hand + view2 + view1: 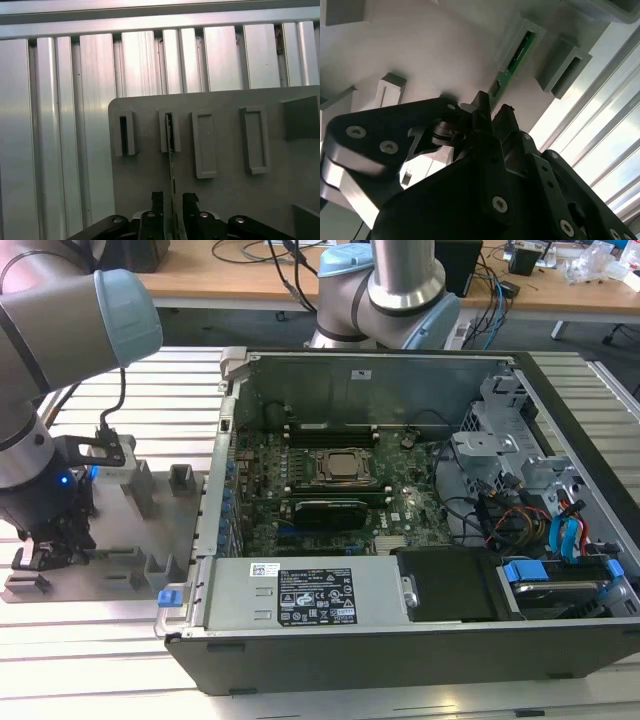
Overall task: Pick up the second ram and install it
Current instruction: 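Pick up the second ram and move it above second insertion slot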
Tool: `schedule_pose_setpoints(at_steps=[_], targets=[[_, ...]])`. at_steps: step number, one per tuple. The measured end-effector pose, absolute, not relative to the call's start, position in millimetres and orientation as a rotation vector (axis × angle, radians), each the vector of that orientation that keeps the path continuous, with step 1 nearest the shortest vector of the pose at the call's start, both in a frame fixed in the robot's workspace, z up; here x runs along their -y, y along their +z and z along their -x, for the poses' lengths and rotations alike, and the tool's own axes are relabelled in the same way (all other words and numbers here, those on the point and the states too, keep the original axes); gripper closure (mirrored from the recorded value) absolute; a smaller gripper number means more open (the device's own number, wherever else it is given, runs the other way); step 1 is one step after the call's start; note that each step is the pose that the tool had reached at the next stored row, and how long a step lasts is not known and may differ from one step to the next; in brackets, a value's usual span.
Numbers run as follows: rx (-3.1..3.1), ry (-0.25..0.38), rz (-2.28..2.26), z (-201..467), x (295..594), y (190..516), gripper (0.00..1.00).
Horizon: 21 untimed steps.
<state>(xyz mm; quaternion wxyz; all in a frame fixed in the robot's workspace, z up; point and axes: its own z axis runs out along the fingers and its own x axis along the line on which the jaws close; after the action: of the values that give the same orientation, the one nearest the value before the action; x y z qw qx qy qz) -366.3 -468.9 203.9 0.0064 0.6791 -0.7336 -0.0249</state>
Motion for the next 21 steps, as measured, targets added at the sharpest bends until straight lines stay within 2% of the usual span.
schedule_pose_setpoints(at_steps=[1, 3, 21], targets=[[2.295, -0.078, -2.125, 366.3, 468.9, 203.8, 0.71], [2.295, -0.078, -2.125, 366.3, 468.9, 203.9, 0.87], [2.189, -0.072, -2.227, 366.3, 468.8, 203.6, 0.87]])
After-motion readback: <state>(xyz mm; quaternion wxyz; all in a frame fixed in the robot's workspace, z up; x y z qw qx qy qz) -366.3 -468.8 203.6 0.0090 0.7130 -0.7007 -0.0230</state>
